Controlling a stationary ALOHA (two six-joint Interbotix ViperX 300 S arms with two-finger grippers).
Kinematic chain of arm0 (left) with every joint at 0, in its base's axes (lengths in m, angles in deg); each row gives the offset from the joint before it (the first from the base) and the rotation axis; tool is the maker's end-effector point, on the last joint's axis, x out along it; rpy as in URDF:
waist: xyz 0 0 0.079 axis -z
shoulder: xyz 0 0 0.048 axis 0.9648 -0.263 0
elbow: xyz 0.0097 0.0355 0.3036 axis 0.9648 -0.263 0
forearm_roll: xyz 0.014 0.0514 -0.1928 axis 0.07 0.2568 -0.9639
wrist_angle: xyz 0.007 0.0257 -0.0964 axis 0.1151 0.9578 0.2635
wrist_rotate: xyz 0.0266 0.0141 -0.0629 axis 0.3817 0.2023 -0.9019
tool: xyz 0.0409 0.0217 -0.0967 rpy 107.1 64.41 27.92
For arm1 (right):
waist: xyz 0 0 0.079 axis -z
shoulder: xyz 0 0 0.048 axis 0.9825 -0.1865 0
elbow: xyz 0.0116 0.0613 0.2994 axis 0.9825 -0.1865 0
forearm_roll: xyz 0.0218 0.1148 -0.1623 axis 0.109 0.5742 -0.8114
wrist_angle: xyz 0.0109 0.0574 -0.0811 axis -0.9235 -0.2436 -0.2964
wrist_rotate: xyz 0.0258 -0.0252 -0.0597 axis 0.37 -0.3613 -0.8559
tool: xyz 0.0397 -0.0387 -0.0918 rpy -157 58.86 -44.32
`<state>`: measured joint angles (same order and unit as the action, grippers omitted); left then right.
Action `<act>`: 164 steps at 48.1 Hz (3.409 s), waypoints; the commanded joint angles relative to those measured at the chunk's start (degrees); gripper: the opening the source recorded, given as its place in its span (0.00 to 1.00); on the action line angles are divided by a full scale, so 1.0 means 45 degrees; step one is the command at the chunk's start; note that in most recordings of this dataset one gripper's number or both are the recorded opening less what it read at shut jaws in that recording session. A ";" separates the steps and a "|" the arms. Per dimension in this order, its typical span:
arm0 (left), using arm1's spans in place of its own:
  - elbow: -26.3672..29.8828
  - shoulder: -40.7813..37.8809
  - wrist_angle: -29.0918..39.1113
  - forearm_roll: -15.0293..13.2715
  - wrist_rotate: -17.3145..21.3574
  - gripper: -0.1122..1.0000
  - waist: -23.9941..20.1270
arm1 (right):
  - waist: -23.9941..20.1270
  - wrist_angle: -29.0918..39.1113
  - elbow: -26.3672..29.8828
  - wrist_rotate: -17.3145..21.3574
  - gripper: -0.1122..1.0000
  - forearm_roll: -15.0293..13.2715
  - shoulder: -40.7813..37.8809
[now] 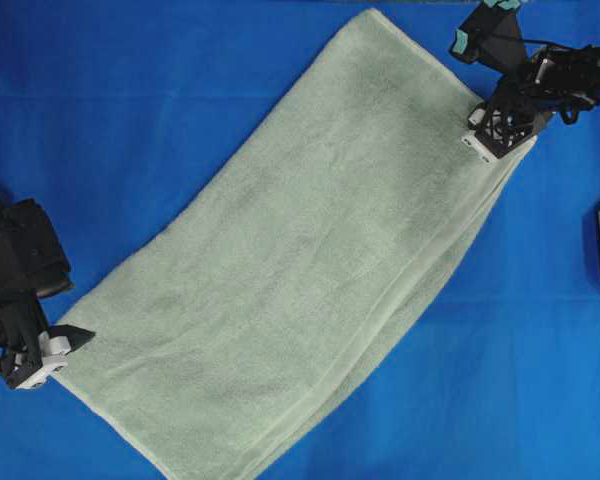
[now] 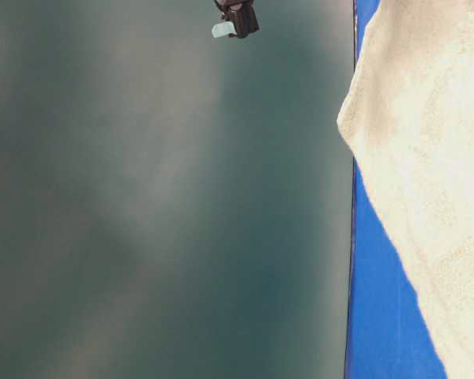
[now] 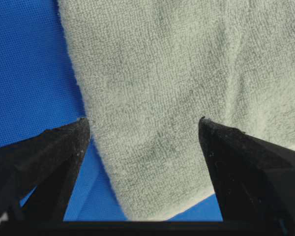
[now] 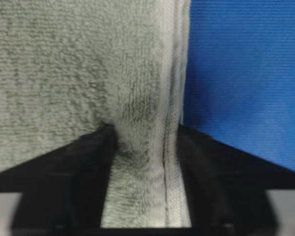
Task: Fold a bath towel.
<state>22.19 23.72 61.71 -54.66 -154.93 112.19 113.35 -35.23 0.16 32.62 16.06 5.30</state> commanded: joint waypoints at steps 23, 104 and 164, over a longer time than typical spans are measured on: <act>0.0254 0.0039 -0.0039 0.0078 -0.0039 0.86 -0.0039 | -0.0508 -0.0391 -0.0098 0.0156 0.22 0.0840 -0.0039; 0.0176 0.0000 0.0039 0.0098 0.0059 0.86 -0.0039 | -1.1660 0.4180 0.9102 0.9688 0.22 -0.2676 -0.4727; 0.3320 -0.3340 -0.5234 0.0449 1.3359 0.85 0.1484 | -1.0352 0.2305 0.4844 0.9160 0.67 -0.3262 -0.0234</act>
<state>33.96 10.37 38.24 -52.55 -94.81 118.87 66.33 -24.33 22.04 73.84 1.56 2.49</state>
